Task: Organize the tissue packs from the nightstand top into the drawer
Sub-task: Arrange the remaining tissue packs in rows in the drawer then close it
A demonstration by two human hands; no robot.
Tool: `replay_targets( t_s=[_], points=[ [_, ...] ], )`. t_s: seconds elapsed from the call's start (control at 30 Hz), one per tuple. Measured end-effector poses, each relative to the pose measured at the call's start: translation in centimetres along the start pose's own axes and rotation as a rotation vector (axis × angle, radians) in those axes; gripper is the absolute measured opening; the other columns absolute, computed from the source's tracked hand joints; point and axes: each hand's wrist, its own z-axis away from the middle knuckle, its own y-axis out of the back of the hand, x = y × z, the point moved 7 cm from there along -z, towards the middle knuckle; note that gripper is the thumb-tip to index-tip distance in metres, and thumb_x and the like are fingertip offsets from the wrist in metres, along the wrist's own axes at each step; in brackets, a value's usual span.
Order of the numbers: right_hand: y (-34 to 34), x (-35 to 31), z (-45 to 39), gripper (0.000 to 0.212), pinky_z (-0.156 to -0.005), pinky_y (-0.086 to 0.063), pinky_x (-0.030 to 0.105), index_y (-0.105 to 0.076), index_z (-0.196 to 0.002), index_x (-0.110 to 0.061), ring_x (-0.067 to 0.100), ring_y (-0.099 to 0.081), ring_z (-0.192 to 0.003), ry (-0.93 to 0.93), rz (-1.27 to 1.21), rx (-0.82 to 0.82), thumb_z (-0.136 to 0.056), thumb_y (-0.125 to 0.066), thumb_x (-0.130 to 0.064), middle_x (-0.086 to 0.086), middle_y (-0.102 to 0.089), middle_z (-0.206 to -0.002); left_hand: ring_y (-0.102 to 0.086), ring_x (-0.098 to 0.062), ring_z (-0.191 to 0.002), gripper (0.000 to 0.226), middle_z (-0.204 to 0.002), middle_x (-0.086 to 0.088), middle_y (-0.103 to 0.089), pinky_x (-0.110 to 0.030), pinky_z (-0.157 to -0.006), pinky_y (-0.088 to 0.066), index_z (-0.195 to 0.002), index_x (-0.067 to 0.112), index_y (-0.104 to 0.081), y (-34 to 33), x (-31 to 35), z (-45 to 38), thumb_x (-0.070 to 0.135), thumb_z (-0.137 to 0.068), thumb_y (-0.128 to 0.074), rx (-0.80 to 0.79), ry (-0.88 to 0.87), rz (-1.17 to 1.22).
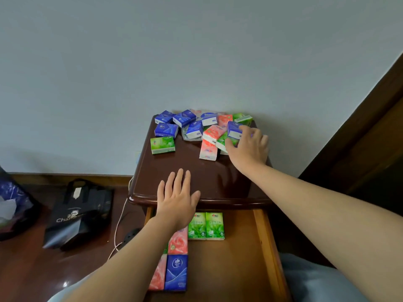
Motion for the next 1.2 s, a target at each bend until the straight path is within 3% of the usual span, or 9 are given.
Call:
replay_targets(
  t_s=[0.2, 0.43, 0.5, 0.57, 0.67, 0.77, 0.9, 1.07, 1.2],
  points=[
    [-2.4, -0.6, -2.8, 0.077, -0.105, -0.037, 0.046, -0.047, -0.135, -0.011, 0.036, -0.045, -0.129, -0.249, -0.002, 0.081, -0.088, -0.058, -0.071, 0.014, -0.052, -0.139, 0.022, -0.019, -0.157, 0.069, -0.172, 0.006, 0.017, -0.045, -0.123, 0.016, -0.162, 0.03, 0.016, -0.3, -0.2, -0.2, 0.06, -0.104, -0.008, 0.019, 0.003, -0.002],
    [-2.0, -0.8, -1.7, 0.057, -0.105, -0.037, 0.047, -0.049, -0.135, -0.014, 0.037, -0.045, -0.129, -0.289, -0.156, 0.198, -0.092, -0.066, -0.047, 0.014, -0.054, -0.138, 0.022, -0.019, -0.157, 0.07, -0.172, 0.007, 0.016, -0.045, -0.122, 0.017, -0.162, 0.031, 0.016, -0.7, -0.4, -0.4, 0.061, -0.104, -0.009, 0.028, -0.005, 0.011],
    [-0.7, -1.3, 0.0, 0.053, -0.103, -0.039, 0.045, -0.053, -0.135, -0.013, 0.034, -0.048, -0.126, -0.132, -0.333, 0.297, -0.092, -0.069, -0.038, 0.013, -0.056, -0.133, 0.022, -0.018, -0.157, 0.07, -0.172, 0.007, 0.016, -0.045, -0.122, 0.017, -0.162, 0.031, 0.016, -0.6, -0.4, -0.3, 0.061, -0.104, -0.009, 0.033, -0.009, 0.013],
    [0.3, -2.2, 2.6, 0.046, -0.103, -0.041, 0.042, -0.056, -0.131, -0.008, 0.03, -0.05, -0.12, 0.179, -0.503, 0.327, -0.091, -0.069, -0.027, 0.013, -0.056, -0.125, 0.022, -0.019, -0.157, 0.07, -0.172, 0.007, 0.016, -0.045, -0.122, 0.017, -0.162, 0.03, 0.015, -0.4, -0.3, -0.2, 0.061, -0.104, -0.009, 0.036, -0.011, 0.014],
    [0.0, -2.4, 7.1, 0.04, -0.095, -0.049, 0.04, -0.057, -0.12, -0.01, 0.023, -0.051, -0.109, 0.543, -0.572, 0.175, -0.085, -0.071, -0.022, 0.003, -0.049, -0.117, 0.021, -0.019, -0.157, 0.069, -0.173, 0.006, 0.015, -0.046, -0.123, 0.015, -0.163, 0.029, 0.013, 0.1, 0.1, 0.1, 0.059, -0.106, -0.011, 0.033, -0.018, 0.021],
    [-2.7, -1.8, 9.9, 0.053, -0.09, -0.048, 0.043, -0.053, -0.119, -0.018, 0.022, -0.051, -0.107, 0.608, -0.325, -0.06, -0.077, -0.075, -0.042, -0.002, -0.048, -0.117, 0.012, -0.017, -0.159, 0.066, -0.174, 0.006, 0.007, -0.042, -0.126, 0.007, -0.165, 0.029, 0.004, 0.9, -0.1, 0.9, 0.054, -0.108, -0.017, 0.1, -0.052, 0.039],
    [-4.4, -1.1, 9.8, 0.075, -0.093, -0.043, 0.04, -0.048, -0.131, -0.022, 0.021, -0.052, -0.11, 0.484, -0.189, -0.143, -0.075, -0.075, -0.065, -0.004, -0.05, -0.123, -0.006, -0.018, -0.159, 0.065, -0.173, 0.002, -0.008, -0.036, -0.126, -0.005, -0.166, 0.02, -0.006, 2.7, -2.6, 0.6, 0.047, -0.109, -0.025, 0.233, 0.024, 0.037],
    [-5.2, -0.8, 9.4, 0.083, -0.1, -0.041, 0.038, -0.045, -0.141, -0.028, 0.016, -0.05, -0.114, 0.425, -0.166, -0.157, -0.078, -0.062, -0.078, -0.01, -0.055, -0.126, 0.013, -0.024, -0.159, 0.083, -0.172, -0.006, 0.017, -0.047, -0.128, 0.0, -0.161, 0.017, 0.02, 3.4, -4.4, -2.4, 0.061, -0.104, -0.021, 0.249, 0.133, -0.066],
    [-5.7, -0.8, 9.1, 0.075, -0.098, -0.042, 0.037, -0.05, -0.137, -0.034, 0.015, -0.05, -0.11, 0.435, -0.12, -0.153, -0.078, -0.051, -0.081, -0.012, -0.051, -0.122, 0.018, -0.024, -0.158, 0.091, -0.171, -0.006, 0.022, -0.05, -0.127, 0.002, -0.161, 0.021, 0.022, 4.6, -5.3, -5.4, 0.069, -0.099, -0.022, 0.319, 0.154, -0.081]
  ],
)
